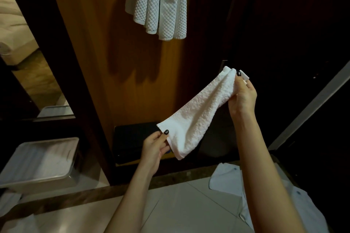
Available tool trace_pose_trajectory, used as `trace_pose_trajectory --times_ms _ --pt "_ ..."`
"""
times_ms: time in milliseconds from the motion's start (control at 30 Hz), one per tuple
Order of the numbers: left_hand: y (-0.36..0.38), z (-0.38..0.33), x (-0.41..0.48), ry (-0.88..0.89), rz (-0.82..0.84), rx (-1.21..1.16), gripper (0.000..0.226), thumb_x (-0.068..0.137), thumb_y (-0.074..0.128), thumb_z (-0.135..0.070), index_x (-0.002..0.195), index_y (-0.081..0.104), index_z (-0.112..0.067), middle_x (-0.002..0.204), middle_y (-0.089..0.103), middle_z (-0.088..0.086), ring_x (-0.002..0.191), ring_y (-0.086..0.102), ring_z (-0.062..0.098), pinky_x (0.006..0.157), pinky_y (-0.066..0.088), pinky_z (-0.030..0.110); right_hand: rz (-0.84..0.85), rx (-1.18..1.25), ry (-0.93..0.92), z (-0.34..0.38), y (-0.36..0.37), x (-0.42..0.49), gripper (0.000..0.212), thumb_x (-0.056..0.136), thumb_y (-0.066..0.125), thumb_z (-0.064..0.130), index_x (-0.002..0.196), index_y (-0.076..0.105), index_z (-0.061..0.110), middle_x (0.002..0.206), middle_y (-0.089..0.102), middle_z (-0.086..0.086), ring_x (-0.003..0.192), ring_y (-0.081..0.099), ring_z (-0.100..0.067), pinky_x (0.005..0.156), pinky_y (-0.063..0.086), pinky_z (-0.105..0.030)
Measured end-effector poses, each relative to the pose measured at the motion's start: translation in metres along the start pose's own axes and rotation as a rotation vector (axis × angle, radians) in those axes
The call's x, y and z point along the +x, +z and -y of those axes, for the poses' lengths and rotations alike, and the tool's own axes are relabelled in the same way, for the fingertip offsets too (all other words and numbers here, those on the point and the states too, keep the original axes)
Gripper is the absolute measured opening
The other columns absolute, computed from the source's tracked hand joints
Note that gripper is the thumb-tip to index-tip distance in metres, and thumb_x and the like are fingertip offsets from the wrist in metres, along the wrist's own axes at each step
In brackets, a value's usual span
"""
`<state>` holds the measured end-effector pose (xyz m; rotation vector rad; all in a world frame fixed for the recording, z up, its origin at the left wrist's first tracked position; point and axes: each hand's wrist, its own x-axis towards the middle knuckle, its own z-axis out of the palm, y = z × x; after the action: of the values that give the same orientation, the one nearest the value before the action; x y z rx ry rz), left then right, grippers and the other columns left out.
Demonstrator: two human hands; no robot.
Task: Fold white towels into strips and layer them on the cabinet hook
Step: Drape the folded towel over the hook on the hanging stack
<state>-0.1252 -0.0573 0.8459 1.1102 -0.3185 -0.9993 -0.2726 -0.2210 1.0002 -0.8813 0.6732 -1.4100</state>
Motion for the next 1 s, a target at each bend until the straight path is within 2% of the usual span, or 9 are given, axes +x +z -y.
trace_pose_trajectory --times_ms 133,267,367,433,567,700,800,900,1000 --pt "-0.005 0.003 0.002 -0.062 -0.021 -0.056 0.011 0.090 0.065 -0.010 0.085 0.072 -0.003 0.096 0.074 0.012 0.087 0.072 0.019 0.069 0.057 0.027 -0.026 0.048 0.021 0.001 0.000 0.002 0.018 0.093 0.060 0.001 0.106 0.061 0.014 0.088 0.069 -0.003 0.077 0.070 -0.010 0.075 0.058 -0.027" --pt "-0.009 -0.001 0.005 0.000 -0.120 0.080 0.026 0.091 0.066 -0.011 0.066 0.061 -0.008 0.068 0.062 0.006 0.069 0.058 0.016 0.062 0.045 0.027 -0.036 0.086 0.055 -0.001 -0.006 0.003 0.018 0.092 0.061 0.001 0.107 0.059 0.012 0.097 0.070 -0.009 0.085 0.071 -0.016 0.084 0.058 -0.034" --pt "-0.006 -0.002 0.005 0.116 -0.228 0.270 0.021 0.087 0.070 -0.014 0.072 0.056 -0.010 0.063 0.057 0.002 0.064 0.053 0.014 0.055 0.040 0.025 -0.063 0.133 0.079 -0.006 -0.009 0.002 0.020 0.091 0.062 -0.001 0.105 0.058 0.012 0.096 0.071 -0.010 0.088 0.072 -0.019 0.090 0.057 -0.039" --pt "-0.003 -0.002 0.004 0.147 -0.234 0.256 0.016 0.088 0.069 -0.012 0.087 0.053 -0.016 0.076 0.065 0.004 0.070 0.060 0.016 0.053 0.043 0.024 -0.082 0.152 0.086 -0.008 -0.010 0.001 0.020 0.091 0.061 -0.003 0.104 0.058 0.012 0.090 0.071 -0.008 0.084 0.072 -0.017 0.086 0.058 -0.036" --pt "-0.007 -0.007 0.000 0.089 -0.131 0.092 0.033 0.088 0.068 -0.008 0.107 0.051 -0.029 0.092 0.072 0.005 0.082 0.069 0.017 0.056 0.052 0.027 -0.110 0.176 0.087 -0.010 -0.012 0.002 0.019 0.092 0.060 -0.003 0.104 0.058 0.011 0.094 0.071 -0.010 0.084 0.072 -0.017 0.082 0.059 -0.032" --pt "-0.014 -0.010 -0.006 0.128 -0.013 0.048 0.041 0.088 0.065 -0.002 0.110 0.054 -0.035 0.094 0.075 -0.001 0.083 0.071 0.010 0.057 0.053 0.022 -0.153 0.174 0.090 -0.009 -0.014 0.005 0.019 0.091 0.063 -0.003 0.101 0.059 0.012 0.093 0.071 -0.011 0.086 0.073 -0.019 0.083 0.059 -0.035" --pt "-0.015 -0.014 -0.008 0.129 0.096 0.006 0.030 0.090 0.061 -0.004 0.099 0.071 -0.031 0.099 0.075 0.002 0.093 0.069 0.017 0.066 0.055 0.022 -0.171 0.190 0.095 -0.009 -0.015 0.007 0.018 0.090 0.063 -0.002 0.101 0.059 0.011 0.089 0.073 -0.008 0.087 0.073 -0.019 0.088 0.058 -0.038" --pt "-0.016 -0.024 -0.011 0.044 0.231 0.038 0.018 0.086 0.064 -0.023 0.094 0.079 -0.025 0.110 0.073 -0.004 0.111 0.062 0.017 0.083 0.054 0.024 -0.174 0.199 0.095 -0.010 -0.015 0.007 0.017 0.091 0.063 -0.002 0.101 0.060 0.011 0.081 0.075 -0.004 0.086 0.074 -0.018 0.087 0.058 -0.037" --pt "-0.013 -0.030 -0.016 -0.031 0.399 0.209 0.039 0.075 0.080 -0.040 0.112 0.073 -0.029 0.128 0.063 -0.007 0.119 0.059 0.015 0.084 0.053 0.026 -0.177 0.193 0.090 -0.011 -0.016 0.007 0.018 0.090 0.063 -0.002 0.102 0.060 0.011 0.088 0.074 -0.007 0.087 0.073 -0.018 0.085 0.059 -0.035"
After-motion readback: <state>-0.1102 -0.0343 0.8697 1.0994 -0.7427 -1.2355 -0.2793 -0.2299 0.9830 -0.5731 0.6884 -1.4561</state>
